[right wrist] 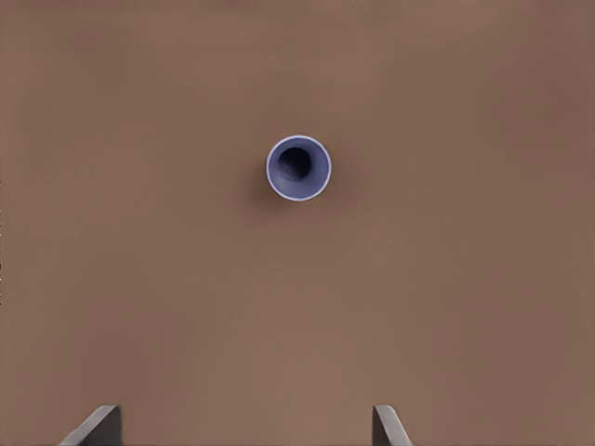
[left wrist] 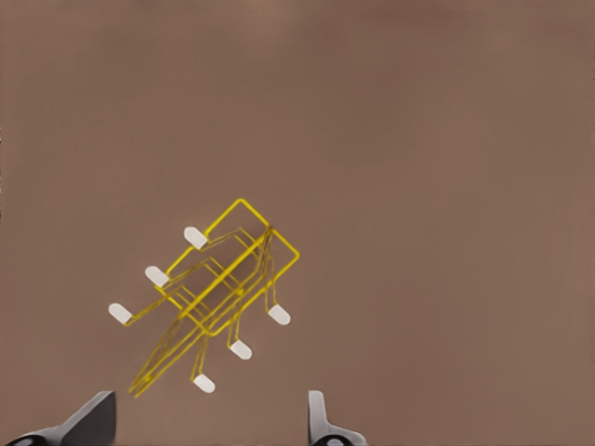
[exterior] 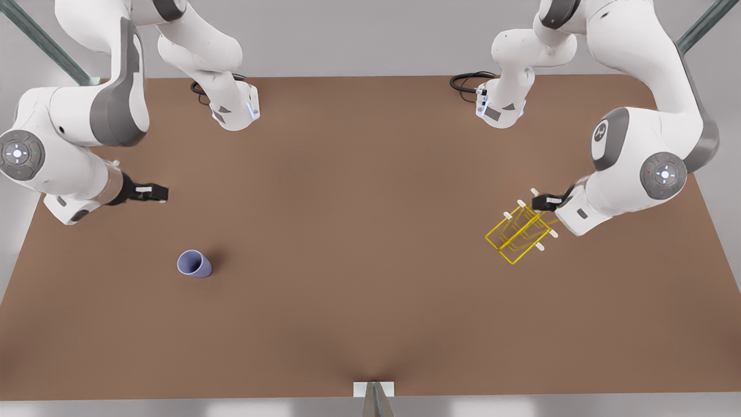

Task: Place the cup on the cup holder

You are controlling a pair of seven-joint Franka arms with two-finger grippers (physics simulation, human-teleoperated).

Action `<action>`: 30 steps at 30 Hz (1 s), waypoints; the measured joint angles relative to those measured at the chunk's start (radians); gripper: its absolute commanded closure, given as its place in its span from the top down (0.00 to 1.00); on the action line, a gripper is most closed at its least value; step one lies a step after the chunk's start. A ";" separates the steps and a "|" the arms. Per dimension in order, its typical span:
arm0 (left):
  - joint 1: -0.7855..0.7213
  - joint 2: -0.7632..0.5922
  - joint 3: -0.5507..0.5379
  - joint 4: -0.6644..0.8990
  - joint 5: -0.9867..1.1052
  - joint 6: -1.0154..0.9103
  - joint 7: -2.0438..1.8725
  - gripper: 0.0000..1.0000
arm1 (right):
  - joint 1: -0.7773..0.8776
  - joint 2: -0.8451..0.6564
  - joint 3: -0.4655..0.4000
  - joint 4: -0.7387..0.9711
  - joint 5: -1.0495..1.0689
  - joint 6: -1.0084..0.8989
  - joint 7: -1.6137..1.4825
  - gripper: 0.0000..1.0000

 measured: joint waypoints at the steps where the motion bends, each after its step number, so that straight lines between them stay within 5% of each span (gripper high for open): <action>1: -0.001 0.001 0.000 0.001 0.000 0.030 -0.005 1.00 | -0.003 0.001 0.000 0.001 0.001 0.029 0.003 1.00; 24: -0.039 0.021 -0.024 0.002 0.004 0.080 -0.067 1.00 | 0.071 0.341 -0.004 -0.053 -0.001 0.455 0.043 1.00; 30: -0.040 0.044 -0.023 0.004 0.005 0.101 -0.074 1.00 | 0.077 0.312 0.002 -0.166 -0.039 0.562 0.049 1.00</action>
